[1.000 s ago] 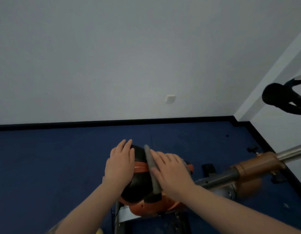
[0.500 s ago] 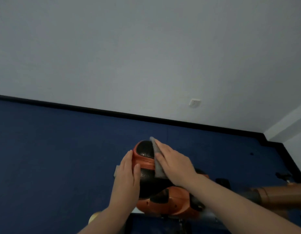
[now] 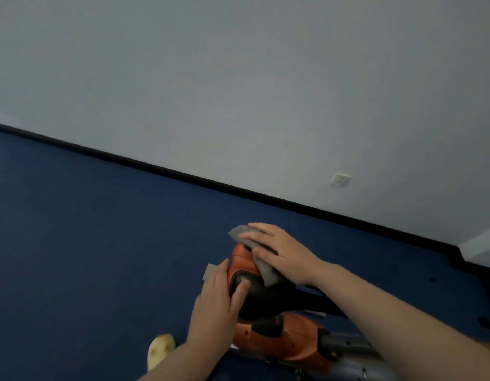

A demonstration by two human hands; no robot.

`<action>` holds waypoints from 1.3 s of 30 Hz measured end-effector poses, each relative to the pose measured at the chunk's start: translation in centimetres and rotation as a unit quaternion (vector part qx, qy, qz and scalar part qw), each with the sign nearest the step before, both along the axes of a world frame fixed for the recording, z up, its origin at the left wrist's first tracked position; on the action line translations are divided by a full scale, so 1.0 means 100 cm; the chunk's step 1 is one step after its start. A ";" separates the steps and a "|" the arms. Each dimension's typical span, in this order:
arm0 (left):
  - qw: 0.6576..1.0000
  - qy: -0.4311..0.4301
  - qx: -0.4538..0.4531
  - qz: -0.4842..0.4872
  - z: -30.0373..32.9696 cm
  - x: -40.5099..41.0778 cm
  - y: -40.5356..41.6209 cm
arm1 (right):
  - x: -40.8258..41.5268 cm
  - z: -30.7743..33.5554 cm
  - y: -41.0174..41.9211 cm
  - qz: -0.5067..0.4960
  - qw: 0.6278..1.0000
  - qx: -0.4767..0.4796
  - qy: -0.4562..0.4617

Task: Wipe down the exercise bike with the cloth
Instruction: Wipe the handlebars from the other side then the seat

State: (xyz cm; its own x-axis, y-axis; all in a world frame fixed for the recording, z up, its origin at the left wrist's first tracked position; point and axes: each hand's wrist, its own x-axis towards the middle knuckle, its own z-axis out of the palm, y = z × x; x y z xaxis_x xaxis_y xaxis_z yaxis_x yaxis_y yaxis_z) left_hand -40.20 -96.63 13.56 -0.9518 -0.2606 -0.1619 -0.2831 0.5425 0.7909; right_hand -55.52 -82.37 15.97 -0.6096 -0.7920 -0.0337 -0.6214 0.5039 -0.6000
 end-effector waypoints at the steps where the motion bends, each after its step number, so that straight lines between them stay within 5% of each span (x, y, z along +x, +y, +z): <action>1: 1.000 -0.003 -0.001 -0.002 0.000 0.000 0.000 | -0.005 0.000 -0.004 -0.041 0.998 -0.010 -0.045; 3: 1.000 -0.007 -0.009 0.000 0.001 0.000 0.001 | -0.016 0.004 -0.026 -0.124 0.987 0.042 -0.091; 6: 1.000 -0.012 -0.021 0.002 0.001 0.003 -0.001 | -0.017 0.006 -0.048 -0.069 0.987 0.143 -0.002; 9: 1.000 -0.013 -0.009 -0.007 0.003 0.006 -0.003 | -0.005 0.009 -0.028 0.079 0.992 0.052 0.081; 12: 1.000 -0.017 0.021 -0.011 0.005 0.006 -0.002 | -0.011 0.011 -0.020 0.091 0.996 0.004 0.011; 17: 1.000 -0.013 0.028 -0.008 0.004 0.006 -0.001 | -0.027 0.009 -0.071 -0.023 0.978 0.205 0.029; 23: 0.999 -0.013 0.034 -0.014 0.002 0.007 -0.002 | -0.006 0.006 -0.017 0.047 0.998 0.025 0.017; 27: 0.999 -0.016 0.036 -0.012 0.002 0.007 -0.003 | -0.023 0.006 -0.037 -0.029 0.993 0.102 -0.043; 30: 0.999 -0.012 0.038 -0.017 0.002 0.007 -0.004 | -0.032 0.006 -0.064 -0.094 0.976 0.199 -0.003; 34: 0.999 -0.008 0.030 -0.020 -0.002 0.007 -0.005 | -0.002 -0.001 -0.030 0.016 0.992 0.065 0.106; 39: 1.000 0.010 0.007 -0.017 -0.003 0.006 -0.003 | -0.001 0.000 0.019 -0.135 0.975 0.025 -0.173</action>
